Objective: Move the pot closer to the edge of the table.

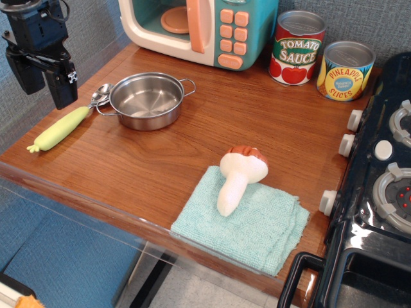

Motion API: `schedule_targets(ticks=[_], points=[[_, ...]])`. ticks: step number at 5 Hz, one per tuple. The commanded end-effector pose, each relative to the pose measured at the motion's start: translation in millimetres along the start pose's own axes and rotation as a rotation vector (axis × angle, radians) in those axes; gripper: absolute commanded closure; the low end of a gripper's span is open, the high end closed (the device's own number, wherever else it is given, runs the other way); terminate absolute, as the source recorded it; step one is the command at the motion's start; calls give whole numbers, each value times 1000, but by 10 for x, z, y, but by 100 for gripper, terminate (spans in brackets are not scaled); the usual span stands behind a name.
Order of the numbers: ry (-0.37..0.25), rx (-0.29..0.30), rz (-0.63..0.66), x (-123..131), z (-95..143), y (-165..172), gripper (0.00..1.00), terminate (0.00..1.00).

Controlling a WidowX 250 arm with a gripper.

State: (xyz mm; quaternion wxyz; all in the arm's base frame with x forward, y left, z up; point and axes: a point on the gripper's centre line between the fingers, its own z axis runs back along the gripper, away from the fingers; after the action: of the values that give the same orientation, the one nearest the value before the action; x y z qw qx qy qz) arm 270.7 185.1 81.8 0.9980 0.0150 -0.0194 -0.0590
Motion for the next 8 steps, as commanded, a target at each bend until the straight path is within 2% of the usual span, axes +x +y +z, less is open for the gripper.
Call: schedule_targets(ticks=[1, 4, 5, 6, 7, 8], points=[[0, 0, 0, 0, 0, 0, 0, 0], [-101, -31, -232, 701, -63, -688, 0, 0], [-177, -16, -324, 877, -193, -817, 0, 0], [-168, -11, -366, 968, -365, -853, 0, 0], [-150, -15, -363, 961, -432, -847, 0, 0], [-116, -27, -360, 868, -537, -809, 100, 0]])
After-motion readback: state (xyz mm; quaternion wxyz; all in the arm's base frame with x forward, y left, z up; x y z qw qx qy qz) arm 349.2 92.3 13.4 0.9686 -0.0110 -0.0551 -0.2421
